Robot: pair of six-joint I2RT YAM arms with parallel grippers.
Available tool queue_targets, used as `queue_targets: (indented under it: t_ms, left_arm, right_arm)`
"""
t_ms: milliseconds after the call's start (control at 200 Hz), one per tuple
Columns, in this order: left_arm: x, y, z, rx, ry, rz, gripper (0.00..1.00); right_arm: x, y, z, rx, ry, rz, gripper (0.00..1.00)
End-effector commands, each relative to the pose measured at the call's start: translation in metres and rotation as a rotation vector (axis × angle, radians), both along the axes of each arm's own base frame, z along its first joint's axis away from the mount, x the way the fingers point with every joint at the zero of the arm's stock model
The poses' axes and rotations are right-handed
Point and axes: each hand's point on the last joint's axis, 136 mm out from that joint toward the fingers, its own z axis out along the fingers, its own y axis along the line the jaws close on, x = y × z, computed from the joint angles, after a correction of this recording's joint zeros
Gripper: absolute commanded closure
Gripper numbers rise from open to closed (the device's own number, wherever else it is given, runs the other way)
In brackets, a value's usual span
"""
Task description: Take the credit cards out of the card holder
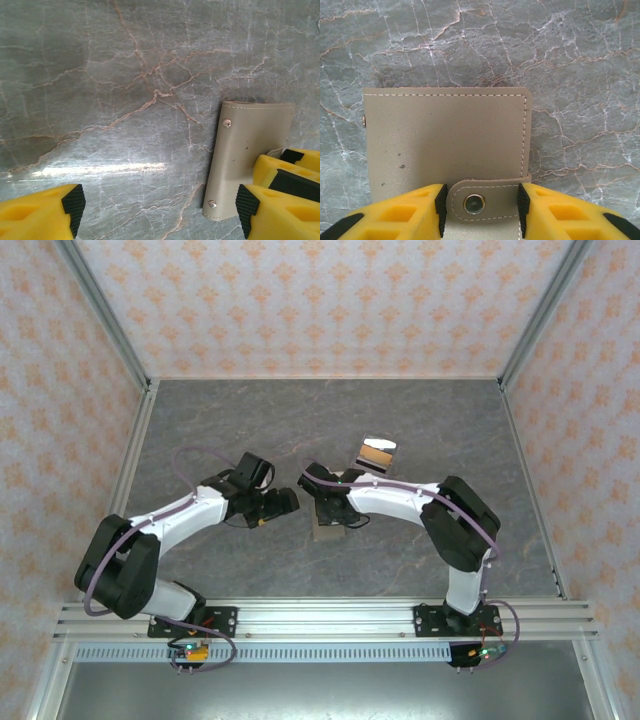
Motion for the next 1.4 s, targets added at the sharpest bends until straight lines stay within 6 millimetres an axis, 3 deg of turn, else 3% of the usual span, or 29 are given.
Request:
queue_targets:
  t_ms: [0,500,851,1396]
  left_arm:
    - [0.006,-0.012,0.007,-0.042,-0.015,-0.015,0.2]
    - [0.008,-0.06,0.002,-0.222,-0.002,-0.072,0.4]
    - [0.008,-0.079,-0.013,-0.229,0.041,-0.11,0.66]
    - [0.002,-0.079,-0.027,-0.125,0.076,-0.152,0.69]
  right_arm:
    - [-0.003,-0.01,-0.014,-0.05,0.026,-0.026,0.59]
    - [-0.002,-0.009,-0.018,0.16,0.07,-0.101,0.77]
    - [-0.001,-0.01,-0.015,0.202,0.067,-0.112,0.8]
    - [0.006,-0.018,0.007,0.41,0.03,-0.206,0.79]
